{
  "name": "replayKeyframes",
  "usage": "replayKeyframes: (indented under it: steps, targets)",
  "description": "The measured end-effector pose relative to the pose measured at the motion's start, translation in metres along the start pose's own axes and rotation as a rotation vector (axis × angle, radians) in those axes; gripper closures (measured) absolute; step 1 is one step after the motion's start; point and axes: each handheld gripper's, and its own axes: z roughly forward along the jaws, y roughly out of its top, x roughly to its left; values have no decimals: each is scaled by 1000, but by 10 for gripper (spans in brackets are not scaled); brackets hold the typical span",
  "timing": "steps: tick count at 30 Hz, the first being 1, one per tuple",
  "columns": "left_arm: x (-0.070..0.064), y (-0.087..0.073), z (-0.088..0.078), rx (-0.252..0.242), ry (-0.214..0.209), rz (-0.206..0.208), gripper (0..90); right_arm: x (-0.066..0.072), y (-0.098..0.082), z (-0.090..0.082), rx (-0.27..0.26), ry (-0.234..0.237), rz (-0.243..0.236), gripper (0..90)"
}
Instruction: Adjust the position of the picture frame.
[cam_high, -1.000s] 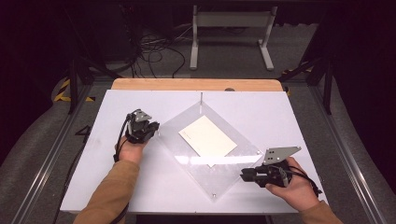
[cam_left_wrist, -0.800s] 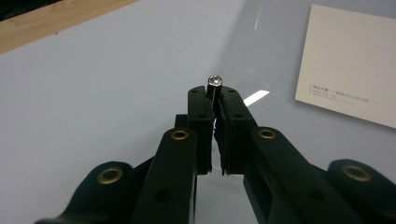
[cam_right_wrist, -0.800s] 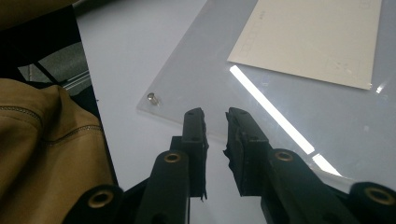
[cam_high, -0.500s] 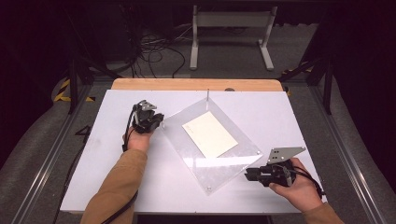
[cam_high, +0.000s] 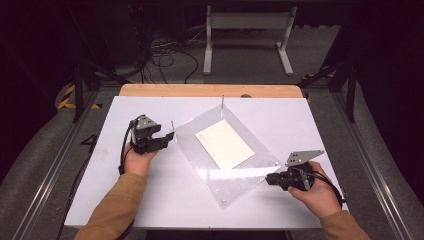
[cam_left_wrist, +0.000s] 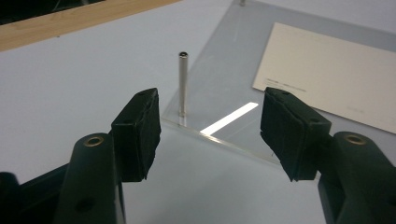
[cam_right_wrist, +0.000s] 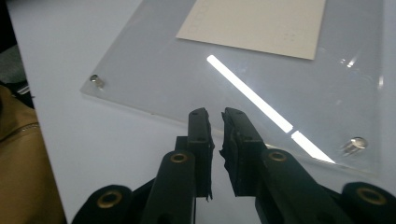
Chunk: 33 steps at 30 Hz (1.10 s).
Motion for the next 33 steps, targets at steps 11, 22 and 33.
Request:
replayKeyframes:
  steps: [11, 22, 33]
  targets:
    - [-26, -21, -36, -54, -83, 72, 362, -35, 12, -6, 49, -120, 26, 774]
    - [-28, -27, -45, -82, -108, 73, 332, -65, 16, 12, 163, -154, 27, 752]
    - [-22, -32, -48, -91, -99, 50, 332, -68, 19, 26, 226, -145, -10, 828]
